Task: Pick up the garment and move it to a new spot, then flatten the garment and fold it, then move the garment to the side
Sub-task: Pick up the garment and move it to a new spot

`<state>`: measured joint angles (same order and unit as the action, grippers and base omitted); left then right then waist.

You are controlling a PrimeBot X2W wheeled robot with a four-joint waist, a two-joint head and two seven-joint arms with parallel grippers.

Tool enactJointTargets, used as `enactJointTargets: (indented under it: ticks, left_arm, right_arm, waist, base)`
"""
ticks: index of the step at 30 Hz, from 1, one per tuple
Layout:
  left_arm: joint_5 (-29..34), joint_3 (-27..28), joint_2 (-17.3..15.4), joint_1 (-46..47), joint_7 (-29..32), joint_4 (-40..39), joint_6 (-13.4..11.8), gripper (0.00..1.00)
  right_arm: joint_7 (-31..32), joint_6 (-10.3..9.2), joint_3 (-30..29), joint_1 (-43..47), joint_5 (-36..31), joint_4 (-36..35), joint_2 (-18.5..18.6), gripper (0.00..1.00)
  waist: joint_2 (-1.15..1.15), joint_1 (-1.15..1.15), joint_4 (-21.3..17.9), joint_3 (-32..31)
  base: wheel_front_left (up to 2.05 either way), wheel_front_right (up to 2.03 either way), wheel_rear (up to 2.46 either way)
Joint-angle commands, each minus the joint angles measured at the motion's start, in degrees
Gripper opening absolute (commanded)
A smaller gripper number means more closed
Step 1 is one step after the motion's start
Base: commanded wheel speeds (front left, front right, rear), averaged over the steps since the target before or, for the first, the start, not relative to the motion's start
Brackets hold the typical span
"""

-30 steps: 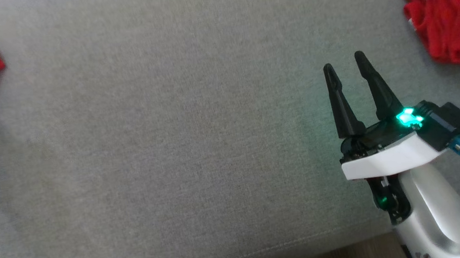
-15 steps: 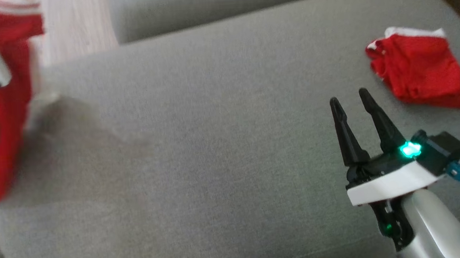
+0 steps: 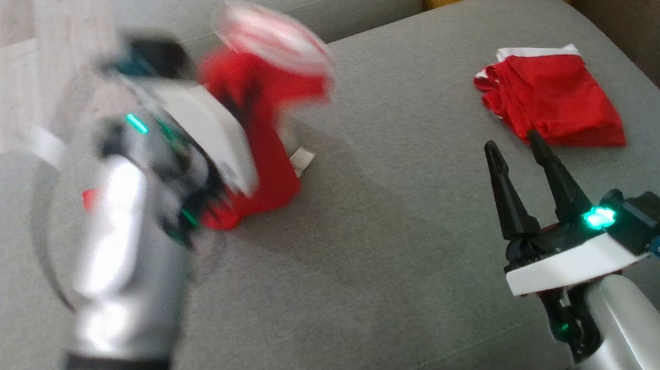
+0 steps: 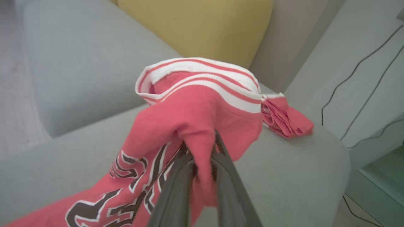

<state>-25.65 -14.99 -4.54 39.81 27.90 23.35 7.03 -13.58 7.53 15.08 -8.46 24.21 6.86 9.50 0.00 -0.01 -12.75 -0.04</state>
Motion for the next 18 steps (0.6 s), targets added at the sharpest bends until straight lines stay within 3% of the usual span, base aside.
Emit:
enactJointTargets:
  ticks: [1,7,8,9,13,18]
  left_arm:
    - [-0.1,-0.15,-0.43,-1.07,-1.89,-2.52,-0.69,0.0]
    - [1.6,-9.03,1.58,-9.96,-14.27,5.32,-4.89,0.0]
    - [0.23,-11.08,1.61,-10.79,-16.22,6.78,-5.12,0.16]
    - [-1.46,-13.11,1.62,-11.33,-17.77,8.15,-5.31,1.0]
    - [-5.41,-18.88,1.64,-9.83,-23.36,11.9,-6.63,1.0]
    - [-7.5,-21.22,1.65,-6.49,-27.24,13.24,-7.72,1.0]
  right_arm:
    - [0.22,-0.04,1.33,-0.87,0.21,-2.12,-0.27,1.0]
    - [0.44,-0.04,2.83,-1.83,0.68,-1.6,-0.31,1.0]
    - [0.44,-0.04,3.07,-2.03,0.76,-1.51,-0.27,1.0]
    - [0.44,-0.04,3.24,-2.22,0.82,-1.4,-0.21,1.0]
    - [0.37,-0.04,2.93,-2.47,0.92,-0.86,0.3,1.0]
    - [0.51,-0.04,2.15,-1.71,0.67,-0.62,0.85,1.0]
  waist:
    - [0.0,0.01,-1.43,0.59]
    - [0.0,0.01,-4.32,2.02]
    - [0.0,0.01,-4.67,2.22]
    - [0.0,0.01,-4.91,2.42]
    - [0.0,0.01,-4.45,2.74]
    - [0.0,0.01,-2.34,2.01]
  base:
    - [0.0,0.0,0.0]
    - [0.0,0.0,0.0]
    - [0.0,0.0,0.0]
    - [0.0,0.0,0.0]
    - [0.0,0.0,0.0]
    - [0.0,0.0,0.0]
